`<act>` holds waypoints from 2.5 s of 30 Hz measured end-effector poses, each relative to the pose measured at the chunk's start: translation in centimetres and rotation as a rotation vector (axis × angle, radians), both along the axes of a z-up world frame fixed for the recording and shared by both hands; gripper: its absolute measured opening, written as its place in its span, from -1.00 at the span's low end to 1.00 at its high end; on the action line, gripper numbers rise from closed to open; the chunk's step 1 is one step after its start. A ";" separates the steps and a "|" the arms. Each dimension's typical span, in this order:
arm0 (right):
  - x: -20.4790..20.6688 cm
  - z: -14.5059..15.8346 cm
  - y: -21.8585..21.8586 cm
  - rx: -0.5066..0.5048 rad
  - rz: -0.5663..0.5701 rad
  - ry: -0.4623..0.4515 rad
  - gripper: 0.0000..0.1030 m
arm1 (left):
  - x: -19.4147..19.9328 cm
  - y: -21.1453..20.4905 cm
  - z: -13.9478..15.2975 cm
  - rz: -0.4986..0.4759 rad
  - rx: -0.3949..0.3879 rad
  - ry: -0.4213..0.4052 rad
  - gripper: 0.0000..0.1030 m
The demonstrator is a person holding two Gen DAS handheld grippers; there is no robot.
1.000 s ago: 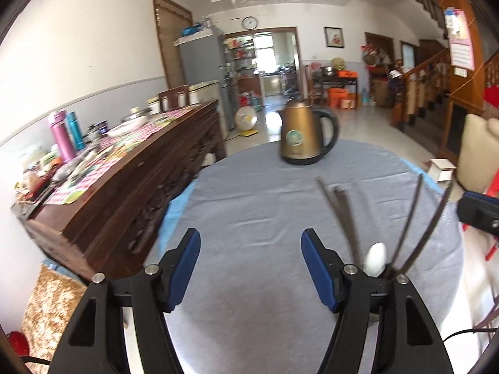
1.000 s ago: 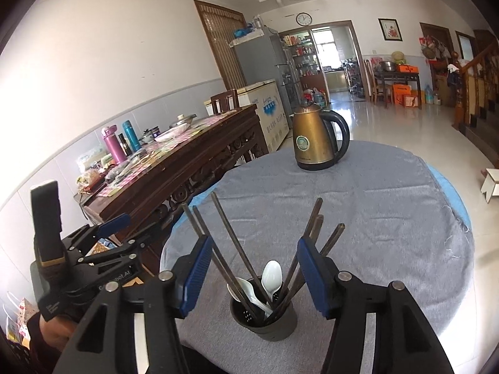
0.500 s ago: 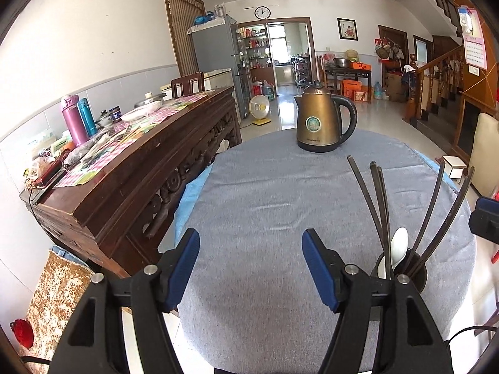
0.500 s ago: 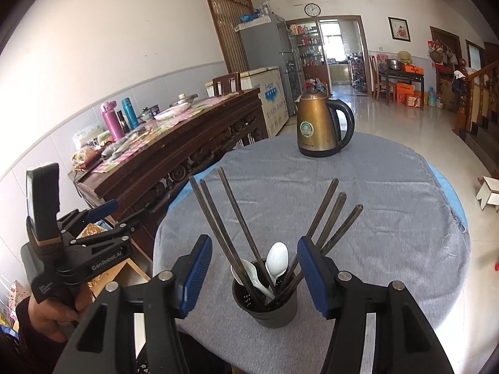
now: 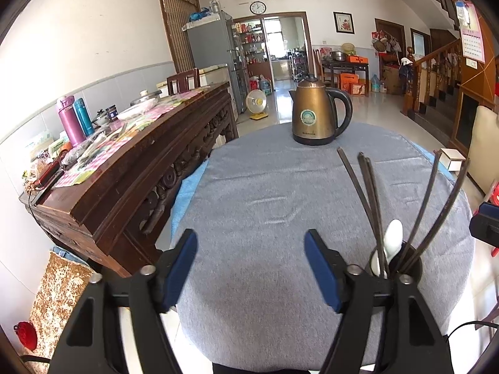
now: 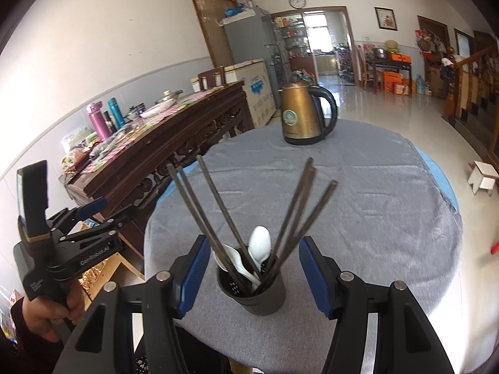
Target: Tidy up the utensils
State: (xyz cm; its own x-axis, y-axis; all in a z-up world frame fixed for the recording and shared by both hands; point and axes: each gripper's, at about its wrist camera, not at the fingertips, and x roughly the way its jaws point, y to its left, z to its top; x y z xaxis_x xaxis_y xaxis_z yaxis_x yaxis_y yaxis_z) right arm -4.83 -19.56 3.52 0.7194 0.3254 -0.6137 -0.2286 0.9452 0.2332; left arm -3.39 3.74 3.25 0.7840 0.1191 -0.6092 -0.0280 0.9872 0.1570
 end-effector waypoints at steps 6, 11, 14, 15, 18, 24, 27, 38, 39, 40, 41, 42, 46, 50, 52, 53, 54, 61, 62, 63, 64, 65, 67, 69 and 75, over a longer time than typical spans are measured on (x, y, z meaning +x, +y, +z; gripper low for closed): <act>-0.9 -0.5 -1.2 -0.027 -0.107 0.036 0.27 | -1.7 -1.8 0.2 -0.005 0.042 0.010 0.73; -2.0 -0.6 -1.8 -0.033 -0.183 0.049 0.36 | -3.6 -3.4 0.9 -0.024 0.089 -0.027 0.74; -2.4 -1.0 -1.5 -0.040 -0.184 0.067 0.36 | -4.3 -3.7 1.2 -0.035 0.083 -0.037 0.75; -2.6 -1.2 -1.3 -0.046 -0.186 0.072 0.36 | -4.5 -3.7 1.3 -0.037 0.079 -0.038 0.75; -3.3 -1.8 -0.7 -0.055 -0.179 0.087 0.36 | -4.7 -3.5 1.3 -0.026 0.066 -0.026 0.75; -5.3 -2.0 0.1 -0.079 -0.193 0.063 0.36 | -5.4 -3.3 1.5 -0.012 0.056 -0.014 0.75; -6.5 -1.8 0.4 -0.101 -0.200 0.045 0.36 | -6.2 -3.3 1.6 -0.018 0.049 -0.016 0.75; -8.4 -1.5 1.1 -0.111 -0.212 0.016 0.36 | -7.7 -3.5 1.2 -0.054 0.033 0.006 0.75; -8.4 -1.4 1.1 -0.110 -0.217 0.013 0.36 | -7.7 -3.4 1.3 -0.050 0.030 0.003 0.75; -8.4 -1.4 1.0 -0.111 -0.221 0.012 0.36 | -7.8 -3.3 1.3 -0.048 0.027 0.000 0.75; -8.4 -1.4 0.9 -0.111 -0.223 0.010 0.36 | -7.9 -3.3 1.3 -0.047 0.026 -0.003 0.75; -8.5 -1.3 0.8 -0.111 -0.226 0.008 0.36 | -8.1 -3.4 1.3 -0.046 0.026 -0.007 0.75; -8.7 -1.2 0.6 -0.111 -0.232 -0.004 0.36 | -8.3 -3.7 1.1 -0.058 0.039 -0.007 0.75; -8.9 -1.1 0.6 -0.111 -0.233 -0.015 0.36 | -8.5 -4.0 1.0 -0.068 0.048 -0.007 0.75; -8.9 -1.1 0.6 -0.112 -0.231 -0.014 0.36 | -8.6 -4.1 1.1 -0.069 0.051 -0.009 0.75; -9.0 -1.2 0.6 -0.114 -0.229 -0.013 0.36 | -8.6 -4.0 1.1 -0.069 0.049 -0.009 0.75; -9.0 -1.2 0.7 -0.117 -0.227 -0.013 0.36 | -8.6 -4.0 1.1 -0.071 0.048 -0.008 0.75; -9.1 -1.2 0.6 -0.121 -0.230 -0.023 0.36 | -8.6 -4.1 1.1 -0.079 0.037 -0.001 0.75; -9.0 -1.2 0.6 -0.120 -0.231 -0.023 0.36 | -8.5 -4.0 1.1 -0.078 0.035 -0.001 0.75; -9.0 -1.2 0.6 -0.118 -0.230 -0.022 0.36 | -8.5 -4.0 1.1 -0.075 0.035 -0.001 0.75; -9.0 -1.2 0.5 -0.116 -0.230 -0.022 0.36 | -8.5 -4.0 1.1 -0.071 0.033 -0.002 0.75; -9.0 -1.2 0.5 -0.115 -0.230 -0.022 0.36 | -8.5 -3.9 1.1 -0.069 0.030 -0.001 0.75; -9.0 -1.2 0.4 -0.111 -0.228 -0.026 0.36 | -8.4 -3.8 1.1 -0.065 0.025 0.000 0.75; -8.9 -1.2 0.5 -0.111 -0.226 -0.029 0.36 | -8.4 -3.6 1.1 -0.058 0.021 -0.002 0.75; -8.8 -1.0 0.9 -0.117 -0.216 -0.037 0.36 | -8.4 -3.3 1.1 -0.051 0.016 -0.005 0.75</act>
State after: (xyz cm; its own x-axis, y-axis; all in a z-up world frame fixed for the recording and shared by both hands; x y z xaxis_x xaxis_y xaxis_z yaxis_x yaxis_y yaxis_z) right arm -13.62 -18.67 2.47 0.7870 0.0900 -0.6103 -0.0249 0.9931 0.1143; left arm -11.82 0.45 4.38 0.7921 0.0884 -0.6040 0.0219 0.9847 0.1728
